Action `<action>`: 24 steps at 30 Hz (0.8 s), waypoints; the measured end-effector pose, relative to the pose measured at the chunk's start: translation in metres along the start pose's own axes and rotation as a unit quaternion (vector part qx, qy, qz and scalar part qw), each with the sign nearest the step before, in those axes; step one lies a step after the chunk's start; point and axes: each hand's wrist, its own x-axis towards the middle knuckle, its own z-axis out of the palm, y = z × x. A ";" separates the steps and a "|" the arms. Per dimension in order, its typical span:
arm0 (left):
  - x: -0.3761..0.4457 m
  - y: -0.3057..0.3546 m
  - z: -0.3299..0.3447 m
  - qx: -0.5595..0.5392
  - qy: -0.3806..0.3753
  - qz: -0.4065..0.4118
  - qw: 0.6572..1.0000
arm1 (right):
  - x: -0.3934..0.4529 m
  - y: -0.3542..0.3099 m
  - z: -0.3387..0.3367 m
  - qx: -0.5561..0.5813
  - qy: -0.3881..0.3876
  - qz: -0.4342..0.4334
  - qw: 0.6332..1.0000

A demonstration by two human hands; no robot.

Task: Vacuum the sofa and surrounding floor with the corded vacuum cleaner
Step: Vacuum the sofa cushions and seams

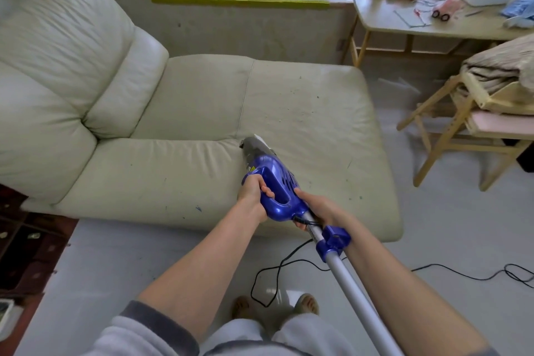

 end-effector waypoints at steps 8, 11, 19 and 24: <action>-0.006 -0.016 0.037 0.042 -0.002 0.011 0.999 | -0.005 0.007 -0.036 0.031 0.018 -0.003 0.999; -0.005 -0.025 0.056 0.064 -0.006 0.010 0.998 | -0.010 0.009 -0.055 0.051 0.030 -0.005 0.998; -0.006 -0.068 0.126 0.136 -0.053 -0.007 0.989 | -0.035 0.017 -0.129 0.096 0.084 -0.016 0.992; -0.010 -0.106 0.176 0.177 -0.086 -0.029 0.980 | -0.052 0.034 -0.184 0.133 0.111 -0.013 0.985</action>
